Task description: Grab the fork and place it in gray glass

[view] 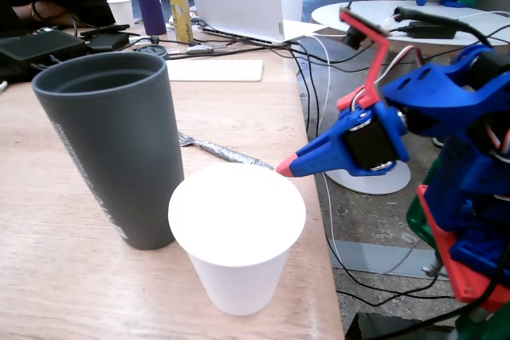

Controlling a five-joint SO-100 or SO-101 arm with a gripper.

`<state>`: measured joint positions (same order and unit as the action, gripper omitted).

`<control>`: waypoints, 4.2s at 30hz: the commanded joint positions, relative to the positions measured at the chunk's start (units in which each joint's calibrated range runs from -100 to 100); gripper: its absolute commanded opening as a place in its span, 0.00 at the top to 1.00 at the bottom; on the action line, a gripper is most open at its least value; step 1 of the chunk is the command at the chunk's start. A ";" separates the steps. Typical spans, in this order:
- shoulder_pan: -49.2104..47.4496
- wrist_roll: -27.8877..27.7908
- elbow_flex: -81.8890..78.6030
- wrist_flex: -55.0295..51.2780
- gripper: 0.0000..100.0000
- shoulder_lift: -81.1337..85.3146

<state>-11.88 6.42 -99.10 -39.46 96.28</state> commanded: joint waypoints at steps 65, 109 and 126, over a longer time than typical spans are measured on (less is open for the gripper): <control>1.05 -0.34 60.54 -24.25 1.00 -45.25; 18.82 -9.04 115.95 -24.00 1.00 -110.52; 27.62 -9.08 114.91 -18.50 1.00 -116.35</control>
<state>16.49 -2.66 14.16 -58.43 -20.97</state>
